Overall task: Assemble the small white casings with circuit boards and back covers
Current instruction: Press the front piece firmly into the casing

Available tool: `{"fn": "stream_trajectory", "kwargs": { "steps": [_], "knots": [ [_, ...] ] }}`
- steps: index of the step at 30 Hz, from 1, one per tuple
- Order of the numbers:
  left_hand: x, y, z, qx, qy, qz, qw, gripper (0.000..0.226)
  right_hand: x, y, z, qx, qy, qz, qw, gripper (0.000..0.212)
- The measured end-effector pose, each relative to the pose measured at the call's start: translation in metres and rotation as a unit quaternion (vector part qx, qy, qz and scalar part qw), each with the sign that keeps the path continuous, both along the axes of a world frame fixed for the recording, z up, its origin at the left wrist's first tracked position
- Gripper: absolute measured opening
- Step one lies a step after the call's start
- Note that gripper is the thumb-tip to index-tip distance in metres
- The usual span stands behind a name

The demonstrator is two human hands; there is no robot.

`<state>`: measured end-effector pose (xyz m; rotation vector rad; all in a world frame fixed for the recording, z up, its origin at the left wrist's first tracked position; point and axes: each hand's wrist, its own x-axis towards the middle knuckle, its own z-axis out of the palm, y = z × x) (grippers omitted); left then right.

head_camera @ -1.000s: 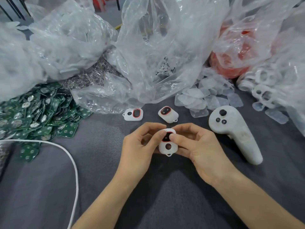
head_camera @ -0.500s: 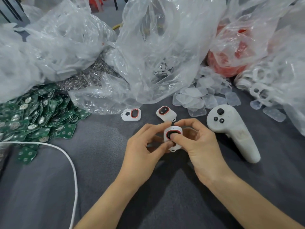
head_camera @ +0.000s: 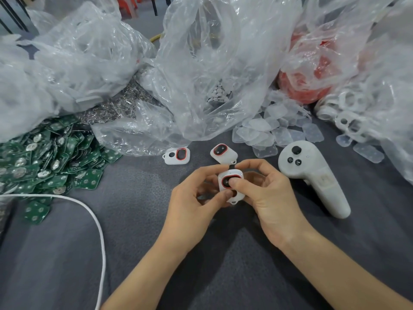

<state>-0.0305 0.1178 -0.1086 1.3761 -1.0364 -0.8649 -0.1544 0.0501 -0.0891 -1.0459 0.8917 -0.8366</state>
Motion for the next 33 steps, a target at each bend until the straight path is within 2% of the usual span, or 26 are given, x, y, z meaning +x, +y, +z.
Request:
{"fn": "stream_trajectory", "kwargs": {
  "steps": [7,16,21,24,28,33],
  "knots": [
    [-0.001,0.002,0.001,-0.008,0.008,0.005,1.000,0.037,0.000,0.001,-0.001,-0.028,0.013,0.005,0.999,0.024],
    [0.001,0.001,0.003,-0.026,0.066,0.021,0.997,0.023,-0.002,-0.007,-0.003,-0.092,0.049,0.054,0.993,0.022],
    [0.001,0.000,0.004,-0.026,0.044,0.029,0.998,0.022,-0.002,-0.008,-0.007,-0.044,0.015,0.064,0.997,0.031],
    [0.000,-0.001,0.004,-0.025,0.057,0.035,0.997,0.022,-0.003,-0.008,-0.007,-0.007,-0.037,0.072,0.997,0.037],
    [0.005,-0.002,0.002,-0.023,0.127,0.008,0.992,0.015,-0.002,-0.011,-0.005,0.050,-0.122,0.097,0.987,0.034],
    [0.014,-0.002,0.002,-0.012,0.294,-0.107,0.950,0.028,-0.002,-0.012,-0.001,0.154,-0.182,0.167,0.957,0.007]
  ]
}}
